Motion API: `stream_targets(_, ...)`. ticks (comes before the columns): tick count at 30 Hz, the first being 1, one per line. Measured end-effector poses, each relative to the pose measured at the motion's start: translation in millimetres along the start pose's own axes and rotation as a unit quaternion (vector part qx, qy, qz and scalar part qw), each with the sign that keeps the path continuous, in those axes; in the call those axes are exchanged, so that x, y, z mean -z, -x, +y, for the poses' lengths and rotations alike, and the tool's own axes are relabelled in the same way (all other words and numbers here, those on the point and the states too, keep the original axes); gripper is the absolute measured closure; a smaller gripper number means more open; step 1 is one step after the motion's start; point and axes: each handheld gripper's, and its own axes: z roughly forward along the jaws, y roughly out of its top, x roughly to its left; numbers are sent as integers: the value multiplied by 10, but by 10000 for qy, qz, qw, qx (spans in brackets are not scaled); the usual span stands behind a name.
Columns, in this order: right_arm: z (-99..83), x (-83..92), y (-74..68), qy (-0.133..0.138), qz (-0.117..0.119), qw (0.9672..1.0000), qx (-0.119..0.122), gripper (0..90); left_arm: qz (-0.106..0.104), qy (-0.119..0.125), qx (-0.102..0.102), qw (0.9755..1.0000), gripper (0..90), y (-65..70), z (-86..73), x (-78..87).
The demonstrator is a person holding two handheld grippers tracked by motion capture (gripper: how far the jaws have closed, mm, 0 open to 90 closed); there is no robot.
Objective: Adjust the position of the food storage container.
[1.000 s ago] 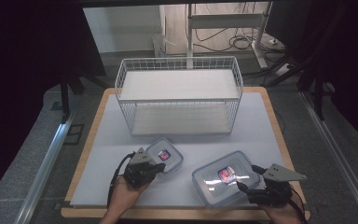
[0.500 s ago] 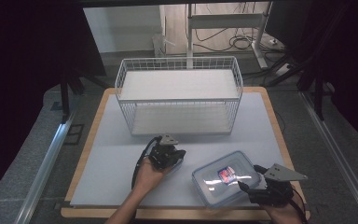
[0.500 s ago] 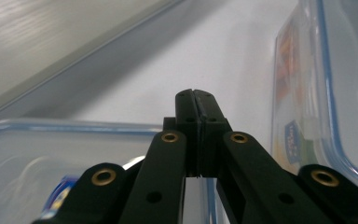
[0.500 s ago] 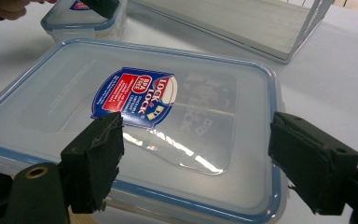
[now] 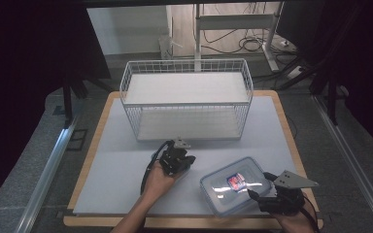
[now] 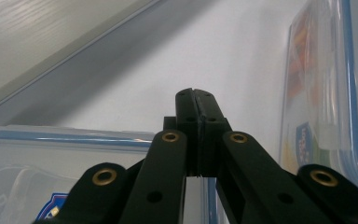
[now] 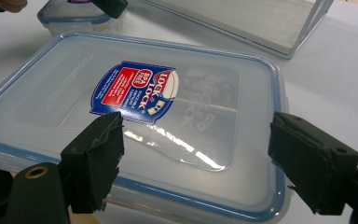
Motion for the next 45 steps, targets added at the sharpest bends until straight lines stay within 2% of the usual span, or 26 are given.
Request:
stream_targets(4, -1, 7, 3, 14, -11, 10000, -4, 186, 23, -75, -32, 10000, 900, -18, -41, 53)
stream_targets(9, 1, 15, 8, 34, -34, 10000, 2, 186, 7, -66, 60, 10000, 900, -46, -145, 146)
stream_targets(15, 4, 28, 22, 63, -66, 10000, -30, 186, 77, -139, 19, 9999, 900, -79, -259, 268)
stream_targets(21, 4, 32, 31, 72, -84, 9999, -51, 187, 100, -110, 170, 9997, 900, -158, -391, 393)
stream_targets(24, 4, 25, 34, 71, -63, 9999, -114, 193, 119, -65, 296, 9995, 900, -225, -506, 496)
stream_targets(29, 12, 33, 45, 85, -34, 9997, -229, 210, 215, -70, 372, 9991, 900, -271, -636, 620)
stream_targets(32, 12, 51, 58, 77, -36, 9996, -269, 237, 229, -11, 513, 9984, 900, -323, -723, 693)
stream_targets(33, 12, 58, 64, 73, -42, 9995, -291, 256, 261, 19, 560, 9981, 900, -326, -748, 711)
stream_targets(34, 12, 64, 73, 86, -10, 9994, -324, 282, 366, 25, 509, 9980, 899, -307, -766, 725)
stream_targets(35, 12, 72, 82, 92, 16, 9994, -343, 306, 366, 25, 509, 9980, 899, -307, -766, 725)
stream_targets(36, 13, 82, 89, 78, 35, 9994, -349, 340, 468, 63, 419, 9980, 898, -251, -801, 744)
stream_targets(37, 16, 98, 96, 57, 17, 9994, -348, 371, 439, 124, 435, 9980, 897, -226, -824, 748)
stream_targets(40, 28, 168, 126, 91, -12, 9992, -377, 513, 109, 378, 541, 9978, 885, -134, -898, 733)
stream_targets(41, 28, 168, 126, 91, -12, 9992, -377, 513, 109, 378, 541, 9978, 884, -134, -898, 733)
stream_targets(42, 32, 195, 137, 109, -39, 9992, -383, 566, 2, 433, 519, 9977, 884, -82, -918, 715)
stream_targets(43, 35, 255, 164, 95, -138, 9990, -410, 682, -119, 499, 448, 9977, 883, 1, -933, 694)
stream_targets(45, 27, 294, 192, 60, -233, 9988, -426, 772, -243, 555, 356, 9975, 884, 103, -934, 670)
